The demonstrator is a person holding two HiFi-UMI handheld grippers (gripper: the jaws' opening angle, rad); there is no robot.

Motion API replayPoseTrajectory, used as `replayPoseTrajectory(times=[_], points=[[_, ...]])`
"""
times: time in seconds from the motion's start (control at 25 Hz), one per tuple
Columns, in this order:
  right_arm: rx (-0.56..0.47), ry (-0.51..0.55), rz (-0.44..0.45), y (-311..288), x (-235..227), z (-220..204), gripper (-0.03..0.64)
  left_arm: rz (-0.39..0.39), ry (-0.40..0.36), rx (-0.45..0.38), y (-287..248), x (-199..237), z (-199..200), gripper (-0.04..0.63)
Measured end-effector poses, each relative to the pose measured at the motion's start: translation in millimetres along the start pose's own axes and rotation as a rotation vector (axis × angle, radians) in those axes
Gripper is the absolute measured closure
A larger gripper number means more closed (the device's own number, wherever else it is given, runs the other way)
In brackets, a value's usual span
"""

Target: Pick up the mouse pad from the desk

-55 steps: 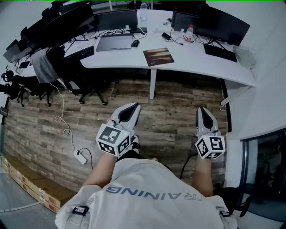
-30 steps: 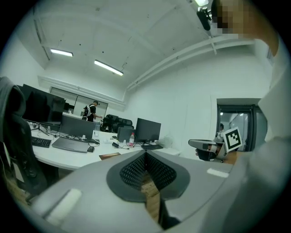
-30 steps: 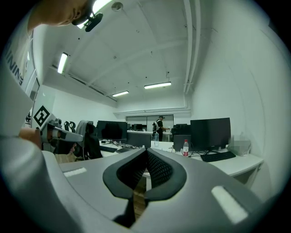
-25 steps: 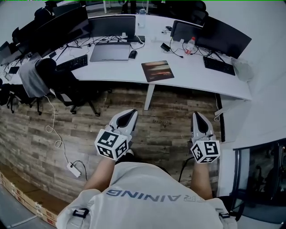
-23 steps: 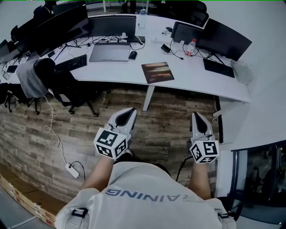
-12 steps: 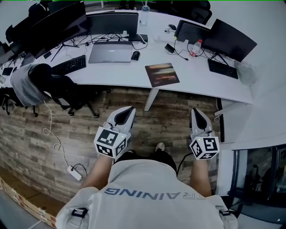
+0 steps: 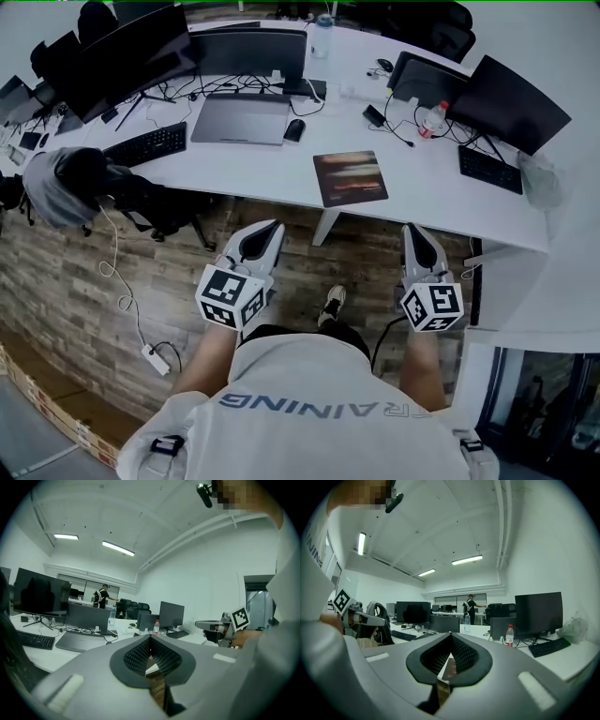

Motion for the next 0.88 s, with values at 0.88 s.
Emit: replayPoseTrajectory(times=[0.88], points=[[0.181,-0.063,0.16,-88,-201,-39,0.556,0.096,-0.019,0.046,-185,-76,27,0.595]])
Point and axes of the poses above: the fingertips, and each gripper's own axes: y backward along the fingers, x to its left, z out of its top, the point moved 7 cm from there along y, backward along the fingers, and after that the axes turned 7 degrees about z, right-handed, at the moved point
